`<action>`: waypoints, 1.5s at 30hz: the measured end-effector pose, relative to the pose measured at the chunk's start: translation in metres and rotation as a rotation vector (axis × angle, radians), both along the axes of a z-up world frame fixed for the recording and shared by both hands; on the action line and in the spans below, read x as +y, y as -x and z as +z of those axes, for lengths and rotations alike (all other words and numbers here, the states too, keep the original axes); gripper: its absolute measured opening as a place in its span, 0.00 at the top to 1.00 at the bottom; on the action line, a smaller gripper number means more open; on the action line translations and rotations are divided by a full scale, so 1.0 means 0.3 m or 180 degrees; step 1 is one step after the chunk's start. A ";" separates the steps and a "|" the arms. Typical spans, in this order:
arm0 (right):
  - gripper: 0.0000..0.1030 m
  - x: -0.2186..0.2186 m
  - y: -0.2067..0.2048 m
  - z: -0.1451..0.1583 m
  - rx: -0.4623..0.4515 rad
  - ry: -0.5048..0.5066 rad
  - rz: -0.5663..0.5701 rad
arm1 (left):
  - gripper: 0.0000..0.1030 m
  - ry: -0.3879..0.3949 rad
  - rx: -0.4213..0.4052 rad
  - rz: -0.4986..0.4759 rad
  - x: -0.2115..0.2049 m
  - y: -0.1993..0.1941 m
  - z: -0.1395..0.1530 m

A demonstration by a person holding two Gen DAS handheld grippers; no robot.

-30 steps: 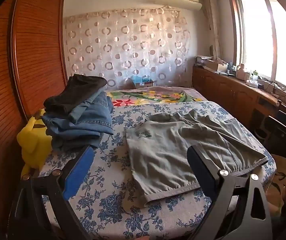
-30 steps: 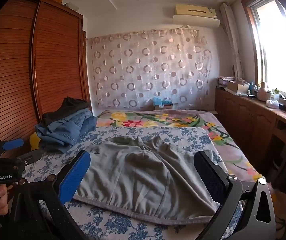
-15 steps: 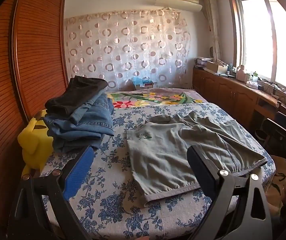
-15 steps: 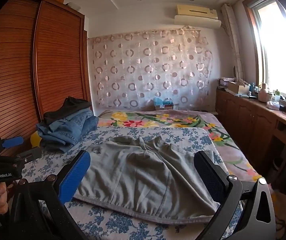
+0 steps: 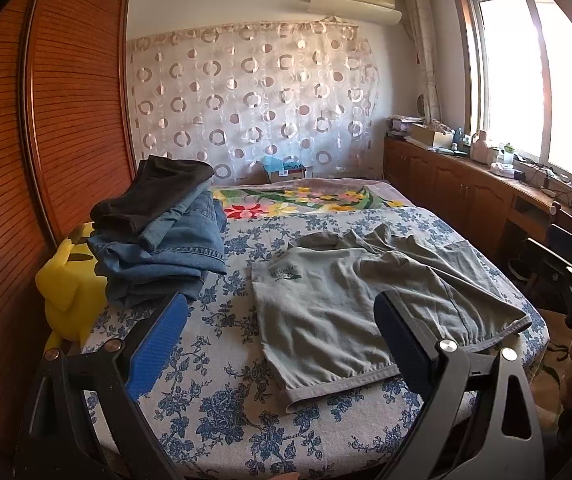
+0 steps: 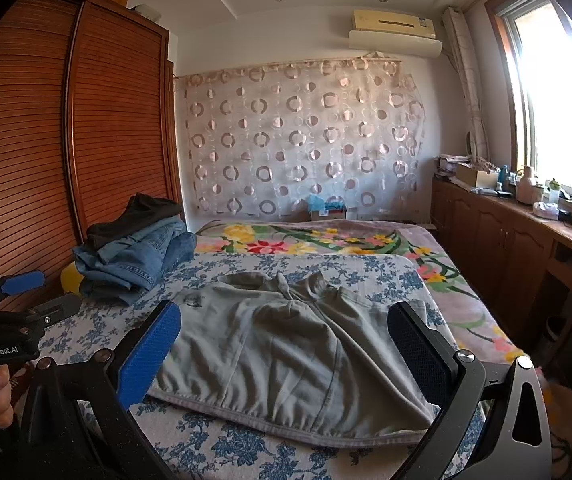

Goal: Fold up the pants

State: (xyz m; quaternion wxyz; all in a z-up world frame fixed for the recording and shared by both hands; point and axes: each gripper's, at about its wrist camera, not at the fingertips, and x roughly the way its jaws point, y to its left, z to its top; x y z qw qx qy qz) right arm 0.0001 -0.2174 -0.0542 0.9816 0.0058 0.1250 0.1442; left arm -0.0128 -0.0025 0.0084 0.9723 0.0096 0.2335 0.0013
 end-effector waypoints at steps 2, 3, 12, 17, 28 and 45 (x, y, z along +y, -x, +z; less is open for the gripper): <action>0.00 0.000 0.000 0.000 0.0000 -0.0002 0.0003 | 0.08 0.0002 -0.0002 0.0002 -0.001 0.004 0.002; 0.00 0.000 -0.001 -0.001 0.0001 -0.0001 -0.0001 | 0.08 -0.0001 -0.0001 -0.0002 0.000 0.001 0.000; 0.00 0.000 -0.001 -0.004 0.0002 0.0000 -0.0007 | 0.08 -0.0007 -0.0009 -0.0002 -0.001 0.003 0.001; 0.00 0.002 0.000 -0.003 0.0000 -0.0001 0.0000 | 0.08 -0.0003 -0.0012 -0.0002 0.000 0.004 0.007; 0.00 0.000 0.002 -0.002 -0.0005 -0.0004 0.0000 | 0.08 -0.0006 -0.0019 -0.0001 -0.001 0.006 0.007; 0.00 0.001 0.001 0.000 -0.0001 -0.0003 0.0000 | 0.08 -0.0013 -0.0025 0.0000 -0.004 0.010 0.008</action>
